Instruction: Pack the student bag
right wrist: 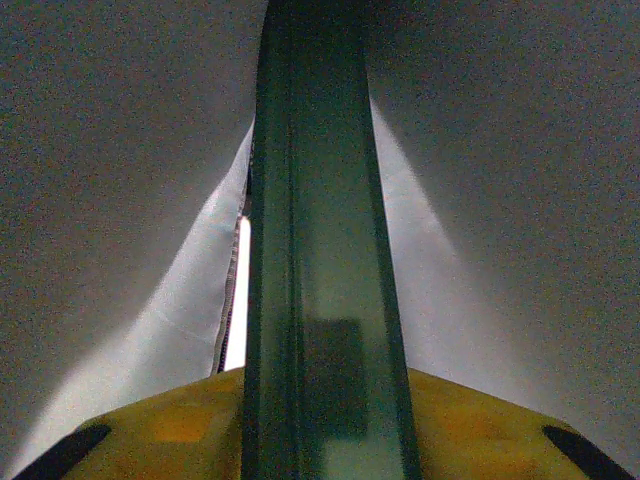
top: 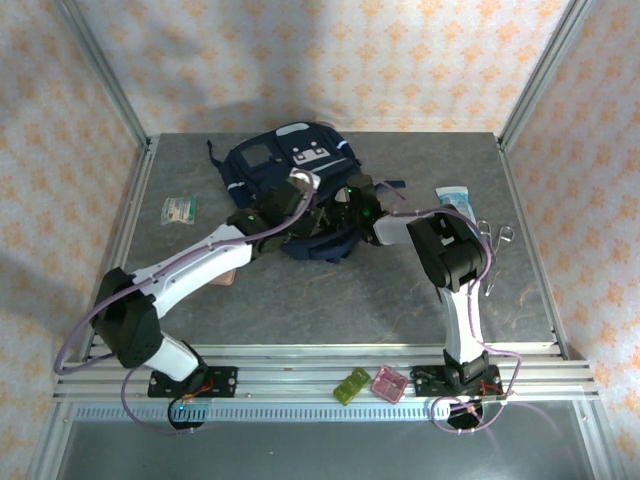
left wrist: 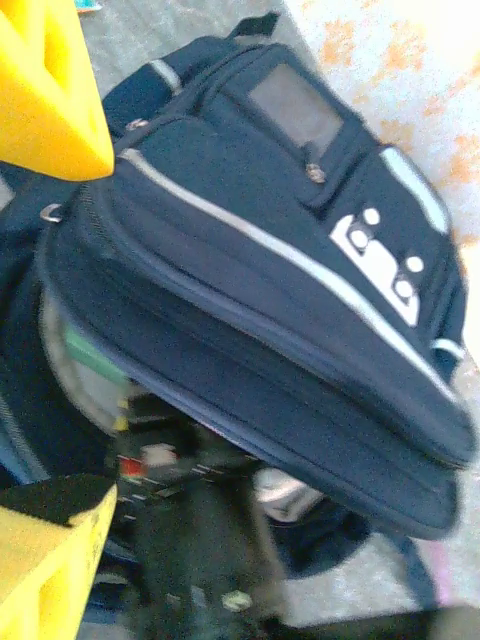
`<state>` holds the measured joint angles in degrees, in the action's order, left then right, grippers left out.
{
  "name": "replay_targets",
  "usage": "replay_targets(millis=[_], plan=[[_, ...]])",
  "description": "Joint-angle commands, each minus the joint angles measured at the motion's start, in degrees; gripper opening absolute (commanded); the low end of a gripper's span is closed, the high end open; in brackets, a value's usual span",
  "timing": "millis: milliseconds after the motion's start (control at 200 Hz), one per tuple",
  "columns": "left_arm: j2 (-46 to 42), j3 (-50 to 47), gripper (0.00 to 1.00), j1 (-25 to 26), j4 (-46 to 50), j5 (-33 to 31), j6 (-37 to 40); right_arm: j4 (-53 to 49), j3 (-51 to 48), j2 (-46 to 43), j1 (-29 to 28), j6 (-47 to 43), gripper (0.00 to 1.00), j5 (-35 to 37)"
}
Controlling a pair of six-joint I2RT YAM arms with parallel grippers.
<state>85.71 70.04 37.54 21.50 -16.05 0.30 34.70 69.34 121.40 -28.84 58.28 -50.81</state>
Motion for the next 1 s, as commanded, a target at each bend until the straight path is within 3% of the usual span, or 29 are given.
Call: replay_targets(millis=[0,200,300,491,676,871,996], plan=[[-3.14,-2.13,0.85,-4.57,-3.77,5.22,4.35,1.24,-0.15,-2.36,-0.08,-1.51,0.35,1.04],[-6.64,-15.14,0.89,-6.07,-16.49,4.69,24.56,1.78,0.17,-2.33,-0.19,-1.15,0.35,0.80],[-7.86,-19.81,0.90,-6.23,-21.42,7.77,31.69,1.62,0.22,-2.67,-0.16,-1.33,0.35,0.80],[-6.67,-23.42,0.94,-6.77,-29.23,8.52,35.74,1.97,0.27,-2.95,-0.25,-1.17,0.35,0.71],[-2.49,-26.23,0.93,-6.84,-40.06,4.22,40.73,2.72,-0.58,-3.38,-0.43,-0.72,0.34,0.79],[1.78,-23.81,0.76,-7.62,-44.31,1.71,42.69,4.01,-1.07,-3.37,-0.86,-0.01,0.33,0.69],[2.62,-22.97,0.52,-7.66,-46.45,0.11,43.04,4.15,-1.59,-3.80,-1.04,-0.05,0.33,0.86]])
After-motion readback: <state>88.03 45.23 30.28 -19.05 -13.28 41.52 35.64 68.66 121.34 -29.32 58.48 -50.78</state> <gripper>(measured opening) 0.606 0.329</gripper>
